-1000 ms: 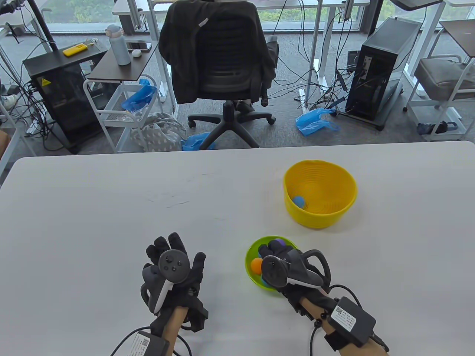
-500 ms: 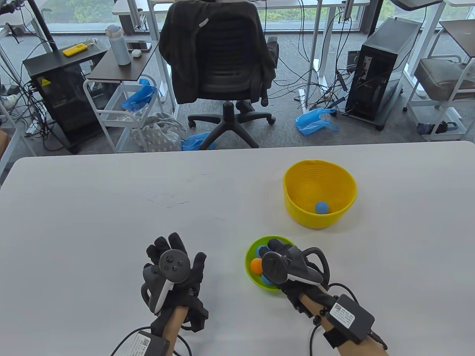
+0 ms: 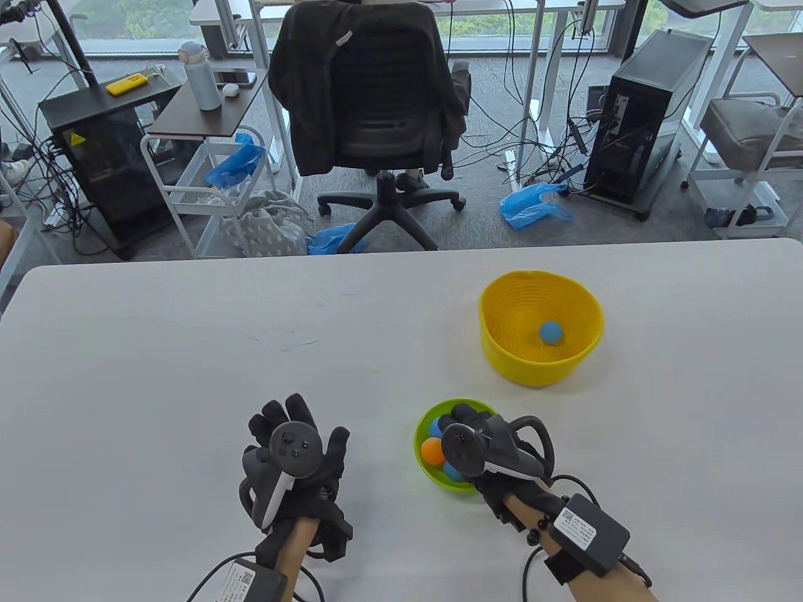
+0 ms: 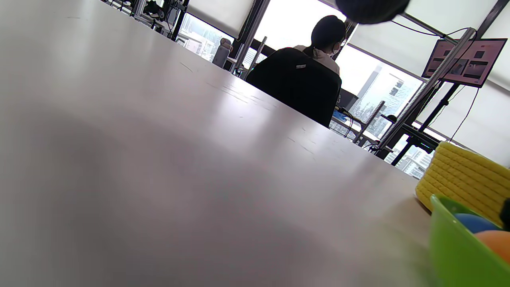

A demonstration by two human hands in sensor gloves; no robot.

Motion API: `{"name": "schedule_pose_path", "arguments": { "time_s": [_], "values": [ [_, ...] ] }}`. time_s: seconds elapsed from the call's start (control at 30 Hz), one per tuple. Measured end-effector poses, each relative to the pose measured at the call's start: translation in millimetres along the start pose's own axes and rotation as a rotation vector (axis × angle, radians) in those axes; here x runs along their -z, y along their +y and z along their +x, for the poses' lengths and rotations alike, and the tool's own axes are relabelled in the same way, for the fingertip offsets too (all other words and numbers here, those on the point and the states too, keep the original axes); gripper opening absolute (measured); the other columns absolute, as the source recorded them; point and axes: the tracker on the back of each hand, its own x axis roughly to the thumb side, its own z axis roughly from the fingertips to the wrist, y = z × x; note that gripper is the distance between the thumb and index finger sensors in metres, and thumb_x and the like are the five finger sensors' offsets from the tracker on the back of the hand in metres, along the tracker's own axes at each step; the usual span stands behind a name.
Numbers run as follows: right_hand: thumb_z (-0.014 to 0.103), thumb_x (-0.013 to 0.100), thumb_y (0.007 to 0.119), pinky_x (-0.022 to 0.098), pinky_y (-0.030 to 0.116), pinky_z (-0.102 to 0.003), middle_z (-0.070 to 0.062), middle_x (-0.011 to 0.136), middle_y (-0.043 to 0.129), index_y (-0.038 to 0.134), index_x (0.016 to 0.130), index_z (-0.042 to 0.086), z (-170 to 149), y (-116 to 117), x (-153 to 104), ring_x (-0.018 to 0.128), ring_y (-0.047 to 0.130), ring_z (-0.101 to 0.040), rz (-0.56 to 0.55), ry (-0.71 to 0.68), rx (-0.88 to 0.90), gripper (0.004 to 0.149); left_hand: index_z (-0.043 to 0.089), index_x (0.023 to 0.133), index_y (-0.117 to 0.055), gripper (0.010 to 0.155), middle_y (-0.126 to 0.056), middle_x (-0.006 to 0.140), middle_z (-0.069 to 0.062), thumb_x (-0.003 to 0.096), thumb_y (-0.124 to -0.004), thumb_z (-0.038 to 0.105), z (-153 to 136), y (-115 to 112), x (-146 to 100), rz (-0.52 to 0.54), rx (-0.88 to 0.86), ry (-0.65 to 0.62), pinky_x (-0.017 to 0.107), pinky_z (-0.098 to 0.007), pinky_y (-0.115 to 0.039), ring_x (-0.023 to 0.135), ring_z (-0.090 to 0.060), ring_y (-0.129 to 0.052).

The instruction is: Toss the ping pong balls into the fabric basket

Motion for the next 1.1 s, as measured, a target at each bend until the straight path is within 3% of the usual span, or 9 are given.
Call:
{"name": "schedule_pose_path", "arguments": {
  "time_s": [0.3, 0.53, 0.8, 1.1],
  "values": [
    [0.032, 0.048, 0.091, 0.059, 0.084, -0.051, -0.015, 0.103, 0.077, 0.076, 0.098, 0.019, 1, -2, -2, 0.078, 0.093, -0.039, -0.035, -0.016, 0.006, 0.054, 0.012, 0.114, -0.013, 0.085, -0.001, 0.117, -0.024, 0.0594, -0.064, 0.051, 0, 1, 0, 0.000, -0.005, -0.001, 0.068, -0.079, -0.011, 0.104, -0.054, 0.000],
    [0.032, 0.049, 0.090, 0.058, 0.084, -0.051, -0.015, 0.103, 0.078, 0.076, 0.097, 0.020, -7, -22, -11, 0.077, 0.093, -0.039, -0.113, -0.018, 0.106, 0.052, 0.012, 0.114, -0.013, 0.085, -0.001, 0.117, -0.024, 0.0594, -0.064, 0.051, -1, 1, 0, 0.002, -0.011, -0.003, 0.068, -0.079, -0.011, 0.104, -0.054, 0.000],
    [0.031, 0.050, 0.088, 0.056, 0.084, -0.052, -0.015, 0.102, 0.078, 0.078, 0.096, 0.022, -40, -46, -26, 0.076, 0.093, -0.041, -0.241, 0.016, 0.419, 0.048, 0.012, 0.114, -0.013, 0.085, -0.001, 0.117, -0.024, 0.0593, -0.064, 0.052, -1, 1, 0, 0.004, -0.012, -0.004, 0.068, -0.079, -0.011, 0.104, -0.054, 0.000],
    [0.031, 0.051, 0.087, 0.055, 0.085, -0.051, -0.017, 0.101, 0.079, 0.078, 0.096, 0.019, -114, -36, -34, 0.074, 0.094, -0.042, -0.275, 0.155, 0.946, 0.047, 0.012, 0.114, -0.013, 0.084, -0.001, 0.117, -0.024, 0.0595, -0.064, 0.051, -2, 2, 0, 0.008, -0.010, 0.000, 0.068, -0.079, -0.011, 0.104, -0.054, 0.000]
  ]
}}
